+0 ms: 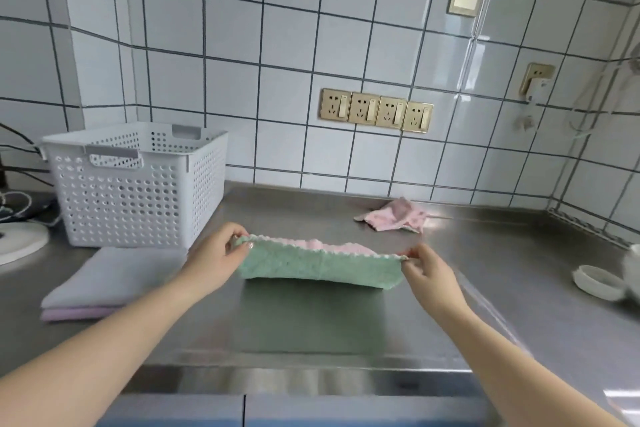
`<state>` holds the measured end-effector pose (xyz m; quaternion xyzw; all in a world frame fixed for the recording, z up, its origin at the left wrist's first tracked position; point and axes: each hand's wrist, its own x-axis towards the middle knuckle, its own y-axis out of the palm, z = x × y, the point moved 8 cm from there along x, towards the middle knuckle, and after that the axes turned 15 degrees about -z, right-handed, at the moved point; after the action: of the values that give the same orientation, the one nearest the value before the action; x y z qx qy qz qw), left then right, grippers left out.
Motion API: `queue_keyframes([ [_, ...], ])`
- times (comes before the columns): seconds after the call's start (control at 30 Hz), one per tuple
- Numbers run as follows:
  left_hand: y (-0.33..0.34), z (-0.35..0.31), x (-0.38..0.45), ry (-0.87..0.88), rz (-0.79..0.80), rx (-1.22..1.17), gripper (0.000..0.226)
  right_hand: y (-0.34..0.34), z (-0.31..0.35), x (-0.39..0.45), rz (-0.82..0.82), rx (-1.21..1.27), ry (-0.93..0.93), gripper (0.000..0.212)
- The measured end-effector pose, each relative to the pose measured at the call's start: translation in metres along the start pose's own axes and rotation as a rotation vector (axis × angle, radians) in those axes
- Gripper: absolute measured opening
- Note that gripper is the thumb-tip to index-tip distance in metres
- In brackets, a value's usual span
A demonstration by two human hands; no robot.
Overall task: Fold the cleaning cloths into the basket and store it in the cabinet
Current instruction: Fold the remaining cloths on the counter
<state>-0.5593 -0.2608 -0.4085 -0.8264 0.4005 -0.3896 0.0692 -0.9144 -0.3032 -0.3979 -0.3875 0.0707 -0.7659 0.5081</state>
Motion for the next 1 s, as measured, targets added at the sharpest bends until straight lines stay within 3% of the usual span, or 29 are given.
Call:
queue_keyframes([
  [0.13, 0.008, 0.013, -0.046, -0.011, 0.139, 0.030, 0.018, 0.000, -0.028, -0.045, 0.052, 0.026, 0.027, 0.004],
  [0.37, 0.009, 0.011, -0.066, 0.020, 0.206, 0.019, 0.010, -0.008, -0.048, -0.062, 0.036, 0.027, 0.049, 0.006],
  [0.63, 0.018, 0.009, -0.050, -0.036, 0.156, 0.055, 0.010, 0.001, -0.050, -0.037, -0.008, -0.036, 0.052, 0.002],
  [1.0, 0.054, 0.035, -0.007, -0.125, 0.104, 0.209, 0.017, 0.048, -0.064, 0.018, 0.036, -0.178, 0.152, 0.017],
])
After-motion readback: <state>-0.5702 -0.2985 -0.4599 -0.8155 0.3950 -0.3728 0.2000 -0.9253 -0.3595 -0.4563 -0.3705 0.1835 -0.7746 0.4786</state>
